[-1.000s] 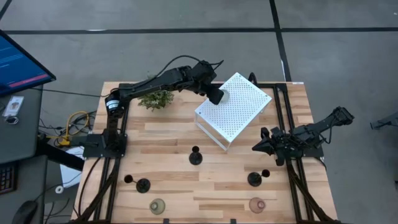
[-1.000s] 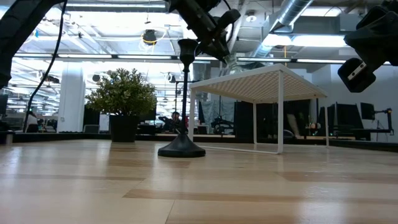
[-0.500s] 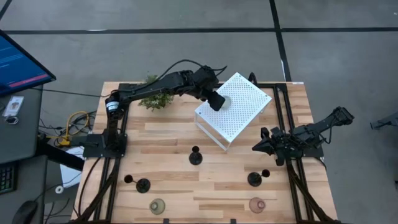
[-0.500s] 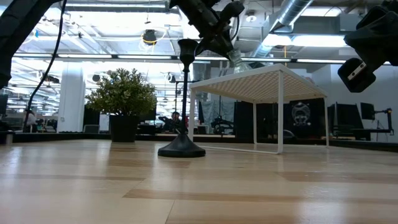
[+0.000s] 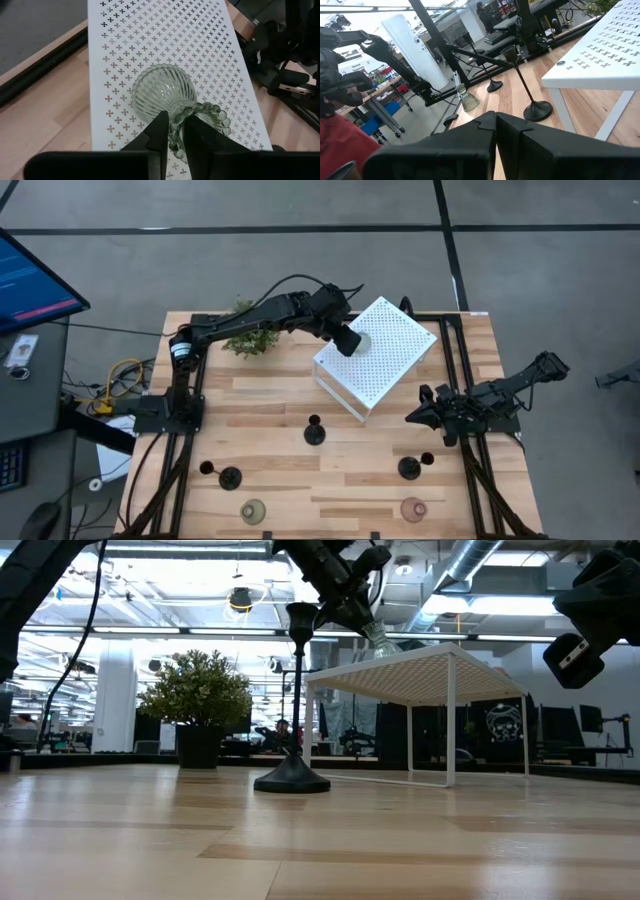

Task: Pick & Place candle stick holders
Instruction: Put the top green glass candle holder on the shelf

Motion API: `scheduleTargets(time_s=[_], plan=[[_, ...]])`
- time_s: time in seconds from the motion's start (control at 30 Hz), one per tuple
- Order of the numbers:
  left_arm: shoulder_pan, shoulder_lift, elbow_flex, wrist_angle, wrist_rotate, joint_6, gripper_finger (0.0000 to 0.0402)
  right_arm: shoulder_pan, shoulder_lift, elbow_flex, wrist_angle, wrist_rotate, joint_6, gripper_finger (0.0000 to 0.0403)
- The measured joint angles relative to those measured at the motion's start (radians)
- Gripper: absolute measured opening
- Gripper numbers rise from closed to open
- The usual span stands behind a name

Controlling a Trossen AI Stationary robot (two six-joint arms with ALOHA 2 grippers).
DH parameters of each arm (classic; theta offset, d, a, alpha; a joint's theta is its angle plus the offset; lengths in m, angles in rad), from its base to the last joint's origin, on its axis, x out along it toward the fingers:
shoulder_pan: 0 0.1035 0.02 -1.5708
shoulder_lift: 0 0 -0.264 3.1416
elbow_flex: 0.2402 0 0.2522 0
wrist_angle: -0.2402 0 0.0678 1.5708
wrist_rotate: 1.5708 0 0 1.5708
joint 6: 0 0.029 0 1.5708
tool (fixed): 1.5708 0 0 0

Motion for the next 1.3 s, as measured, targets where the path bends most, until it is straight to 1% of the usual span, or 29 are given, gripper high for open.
scheduleTargets(time_s=[0.13, 0.23, 0.43, 0.67, 0.8, 1.17, 1.3], plan=[[-0.001, 0.000, 0.000, 0.002, 0.000, 0.023, 0.0050, 0.000, 0.000, 0.000, 0.000, 0.000, 0.000, 0.0001], [-0.001, 0.001, 0.000, 0.013, 0.000, 0.047, 0.0061, 0.000, 0.000, 0.000, 0.000, 0.000, 0.000, 0.0001], [-0.001, 0.001, -0.001, 0.020, 0.000, 0.080, 0.0099, 0.000, 0.000, 0.000, 0.000, 0.000, 0.000, 0.0001], [-0.001, 0.002, -0.001, 0.035, 0.000, 0.083, 0.0151, 0.000, 0.000, 0.000, 0.000, 0.000, 0.000, 0.0001], [-0.001, -0.007, -0.002, 0.049, 0.000, 0.080, 0.0168, 0.000, 0.000, 0.000, 0.000, 0.000, 0.000, 0.0001], [-0.001, -0.047, -0.002, 0.096, 0.001, 0.086, 0.0161, 0.000, 0.000, 0.000, 0.000, 0.000, 0.000, 0.0001], [-0.012, -0.123, -0.002, 0.098, 0.033, 0.155, 0.0147, 0.000, 0.000, 0.000, 0.000, 0.000, 0.000, 0.0001]])
